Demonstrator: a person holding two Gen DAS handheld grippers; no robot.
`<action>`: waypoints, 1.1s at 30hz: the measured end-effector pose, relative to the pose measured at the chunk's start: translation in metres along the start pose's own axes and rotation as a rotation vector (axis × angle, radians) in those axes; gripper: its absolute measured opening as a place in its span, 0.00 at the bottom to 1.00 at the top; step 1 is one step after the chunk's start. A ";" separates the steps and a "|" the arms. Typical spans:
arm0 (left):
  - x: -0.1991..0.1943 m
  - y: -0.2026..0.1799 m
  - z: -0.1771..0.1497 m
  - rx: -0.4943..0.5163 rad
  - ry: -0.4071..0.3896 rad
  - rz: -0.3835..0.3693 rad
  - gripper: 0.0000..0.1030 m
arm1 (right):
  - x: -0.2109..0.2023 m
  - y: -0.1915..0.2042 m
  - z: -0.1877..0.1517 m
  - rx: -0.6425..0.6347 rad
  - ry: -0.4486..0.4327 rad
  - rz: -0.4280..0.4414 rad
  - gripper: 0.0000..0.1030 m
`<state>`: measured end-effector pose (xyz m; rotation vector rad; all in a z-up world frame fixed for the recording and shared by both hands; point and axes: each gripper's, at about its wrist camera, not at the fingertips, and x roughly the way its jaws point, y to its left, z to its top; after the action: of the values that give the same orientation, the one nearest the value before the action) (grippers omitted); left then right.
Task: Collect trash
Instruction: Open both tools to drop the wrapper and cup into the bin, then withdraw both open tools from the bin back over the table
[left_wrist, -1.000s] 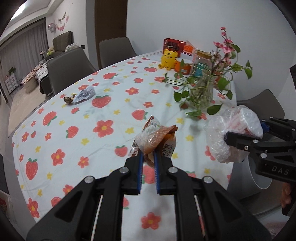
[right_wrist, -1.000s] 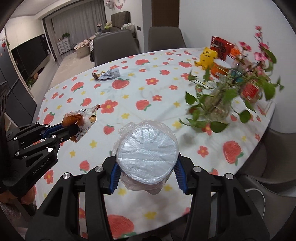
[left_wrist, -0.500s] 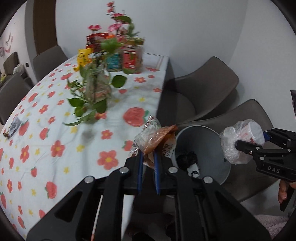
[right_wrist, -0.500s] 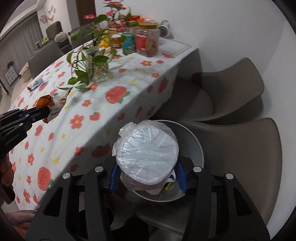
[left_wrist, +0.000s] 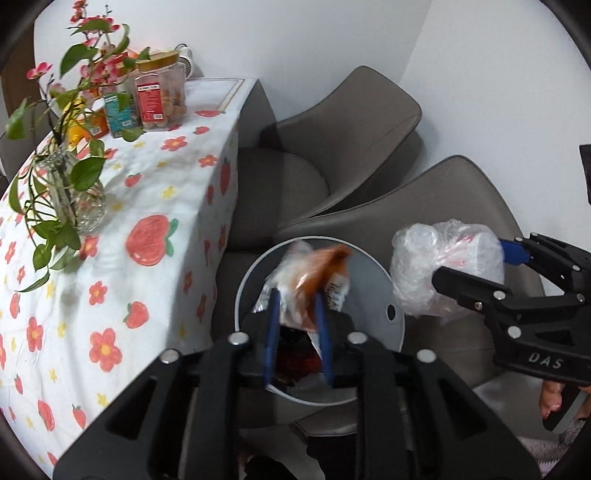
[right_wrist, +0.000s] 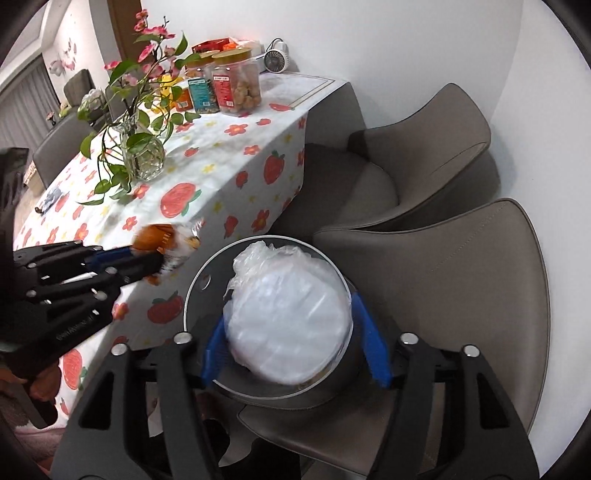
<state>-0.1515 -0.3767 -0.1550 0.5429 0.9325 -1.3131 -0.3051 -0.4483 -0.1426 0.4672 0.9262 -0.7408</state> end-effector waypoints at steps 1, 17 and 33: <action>0.001 -0.002 0.000 0.000 0.001 0.003 0.40 | -0.001 -0.001 0.000 -0.002 -0.002 -0.003 0.63; -0.027 0.033 -0.012 -0.079 -0.049 0.121 0.59 | 0.003 0.034 0.020 -0.091 -0.023 0.067 0.63; -0.140 0.192 -0.120 -0.471 -0.112 0.415 0.64 | 0.018 0.245 0.042 -0.461 -0.026 0.289 0.63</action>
<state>0.0032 -0.1607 -0.1362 0.2704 0.9361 -0.7110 -0.0930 -0.3194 -0.1224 0.1760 0.9460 -0.2564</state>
